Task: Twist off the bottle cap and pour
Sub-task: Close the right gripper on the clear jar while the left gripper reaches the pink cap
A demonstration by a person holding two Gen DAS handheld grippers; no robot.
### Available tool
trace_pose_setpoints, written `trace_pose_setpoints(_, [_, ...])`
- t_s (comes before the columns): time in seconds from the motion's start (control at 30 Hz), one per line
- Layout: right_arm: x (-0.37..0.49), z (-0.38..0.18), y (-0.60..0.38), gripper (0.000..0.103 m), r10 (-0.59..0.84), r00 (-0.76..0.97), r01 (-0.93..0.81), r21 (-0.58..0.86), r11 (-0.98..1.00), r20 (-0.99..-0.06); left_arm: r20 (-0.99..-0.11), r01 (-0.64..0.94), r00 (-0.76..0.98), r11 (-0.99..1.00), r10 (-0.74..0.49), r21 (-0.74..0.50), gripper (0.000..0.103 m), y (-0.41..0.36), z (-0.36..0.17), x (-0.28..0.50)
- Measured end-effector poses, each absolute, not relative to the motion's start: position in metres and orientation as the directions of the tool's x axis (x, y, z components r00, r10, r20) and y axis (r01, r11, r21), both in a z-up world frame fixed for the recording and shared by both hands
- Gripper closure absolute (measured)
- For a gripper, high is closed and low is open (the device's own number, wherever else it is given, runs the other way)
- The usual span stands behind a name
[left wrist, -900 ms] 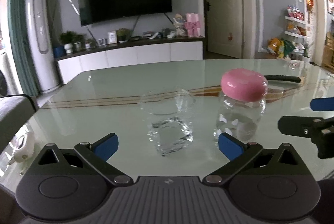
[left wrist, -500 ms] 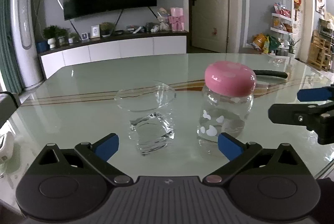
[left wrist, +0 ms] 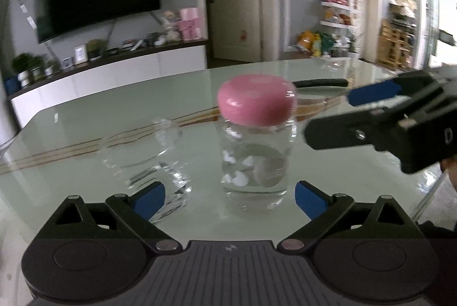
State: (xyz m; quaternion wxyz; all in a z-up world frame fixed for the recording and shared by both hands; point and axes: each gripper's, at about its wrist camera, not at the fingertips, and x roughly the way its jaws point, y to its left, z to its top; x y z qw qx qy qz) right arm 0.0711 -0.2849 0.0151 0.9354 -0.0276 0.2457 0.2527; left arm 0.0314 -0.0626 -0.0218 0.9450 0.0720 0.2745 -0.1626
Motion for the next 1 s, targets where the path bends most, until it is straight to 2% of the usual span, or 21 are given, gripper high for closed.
trace_pose_setpoints(0.27, [0.071,0.020,-0.282,0.001,0.491,0.735,-0.537,0.040,0.842,-0.468,-0.546,0.426,0.769,0.903,-0.333,0.048,0.011,-0.076,-0.026,0.046])
trace_pose_setpoints(0.5, [0.079,0.024,-0.282,0.010,0.532,0.688,-0.616,-0.010,0.788,-0.493,-0.546,0.457,0.757,0.888,-0.359,0.048,0.013,-0.088,-0.030,0.056])
trace_pose_setpoints(0.53, [0.079,0.024,-0.283,0.013,0.541,0.678,-0.628,-0.009,0.779,-0.497,-0.546,0.456,0.756,0.889,-0.361,0.045,0.014,-0.088,-0.030,0.058])
trace_pose_setpoints(0.73, [0.091,0.024,-0.289,0.019,0.581,0.639,-0.666,0.015,0.746,-0.503,-0.542,0.438,0.765,0.898,-0.348,0.041,0.023,-0.088,-0.030,0.069])
trace_pose_setpoints(1.0, [0.095,0.030,-0.284,0.020,0.627,0.602,-0.717,0.012,0.697,-0.495,-0.533,0.436,0.777,0.897,-0.334,0.074,0.024,-0.091,-0.030,0.067])
